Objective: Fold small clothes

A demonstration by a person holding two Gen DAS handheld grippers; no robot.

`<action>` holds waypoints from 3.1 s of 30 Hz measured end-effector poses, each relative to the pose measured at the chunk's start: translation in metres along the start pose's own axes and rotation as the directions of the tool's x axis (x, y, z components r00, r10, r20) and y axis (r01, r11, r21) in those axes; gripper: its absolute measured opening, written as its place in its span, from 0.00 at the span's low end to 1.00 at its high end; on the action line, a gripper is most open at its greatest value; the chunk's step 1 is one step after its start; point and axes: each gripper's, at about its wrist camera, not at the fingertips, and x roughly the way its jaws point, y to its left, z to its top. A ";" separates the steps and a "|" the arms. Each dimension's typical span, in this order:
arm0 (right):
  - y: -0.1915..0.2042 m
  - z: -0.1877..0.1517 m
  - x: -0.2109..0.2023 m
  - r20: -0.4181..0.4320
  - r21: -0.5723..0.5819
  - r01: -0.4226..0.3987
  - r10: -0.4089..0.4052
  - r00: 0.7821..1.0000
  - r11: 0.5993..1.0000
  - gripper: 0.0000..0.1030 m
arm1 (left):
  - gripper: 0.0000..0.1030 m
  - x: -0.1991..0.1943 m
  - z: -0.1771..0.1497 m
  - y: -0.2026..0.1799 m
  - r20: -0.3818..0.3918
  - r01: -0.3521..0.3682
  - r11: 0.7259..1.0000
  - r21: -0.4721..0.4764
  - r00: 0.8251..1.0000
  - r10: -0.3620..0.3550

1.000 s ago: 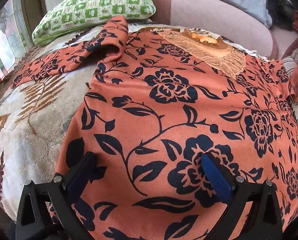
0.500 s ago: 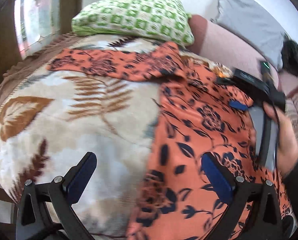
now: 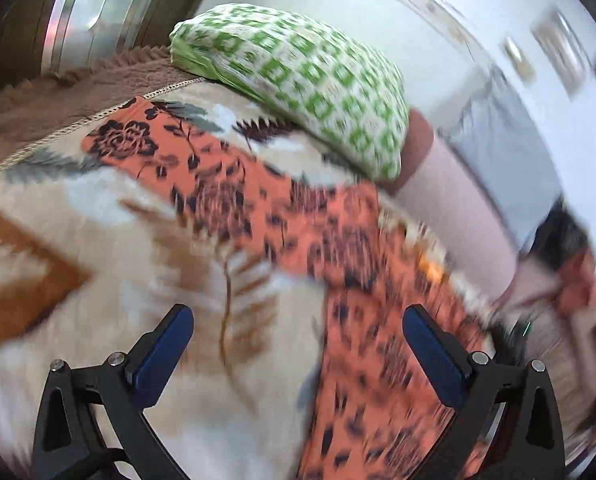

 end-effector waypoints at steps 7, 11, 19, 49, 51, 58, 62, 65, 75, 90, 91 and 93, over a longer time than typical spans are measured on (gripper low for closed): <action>0.017 -0.005 0.014 -0.027 -0.115 0.056 -0.060 0.998 0.992 1.00 | 1.00 0.040 0.083 0.081 0.064 0.046 0.946 -0.321 0.998 -0.027; 0.020 -0.010 0.014 -0.017 -0.145 0.079 -0.083 0.996 0.986 1.00 | 1.00 0.053 0.089 0.119 0.070 0.037 0.878 -0.478 0.998 -0.004; 0.016 -0.012 0.012 -0.012 -0.128 0.073 -0.075 0.997 0.989 1.00 | 0.34 0.074 0.098 0.134 -0.020 -0.096 0.834 -0.544 0.995 0.101; -0.099 -0.025 -0.170 0.197 0.097 -0.031 0.011 0.980 0.995 1.00 | 0.82 0.224 -0.114 -0.342 -0.407 0.220 0.772 0.596 0.912 0.054; -0.101 -0.021 -0.172 0.194 0.091 -0.036 0.018 0.981 0.995 1.00 | 0.83 0.201 -0.093 -0.305 -0.346 0.168 0.813 0.558 0.937 0.044; -0.071 0.011 -0.129 0.105 0.067 -0.134 0.127 0.986 0.989 1.00 | 0.83 0.156 -0.032 -0.180 -0.103 -0.191 0.836 0.514 0.954 0.281; -0.072 0.031 -0.083 0.035 0.115 0.079 -0.083 0.996 0.990 0.99 | 0.83 0.171 -0.026 -0.135 -0.096 -0.303 0.819 0.487 0.914 0.395; -0.064 0.036 -0.069 -0.004 0.073 0.170 -0.170 0.985 0.983 0.78 | 0.84 0.189 -0.031 -0.120 -0.118 -0.325 0.818 0.475 0.897 0.425; -0.044 0.015 -0.083 0.067 -0.125 0.376 -0.370 0.927 0.918 0.09 | 0.85 0.185 -0.025 -0.114 -0.089 -0.319 0.825 0.466 0.911 0.403; -0.015 0.049 -0.064 0.101 -0.145 0.082 -0.068 0.993 0.986 0.81 | 0.96 0.208 -0.004 -0.115 -0.045 -0.399 0.788 0.468 0.880 0.472; -0.038 0.052 -0.035 0.003 -0.077 0.152 -0.152 0.988 0.985 0.84 | 0.96 0.207 -0.002 -0.115 -0.058 -0.395 0.794 0.461 0.880 0.471; -0.045 0.050 -0.037 0.046 -0.018 0.117 -0.117 0.992 0.993 0.83 | 0.96 0.199 0.000 -0.119 -0.065 -0.393 0.791 0.469 0.878 0.474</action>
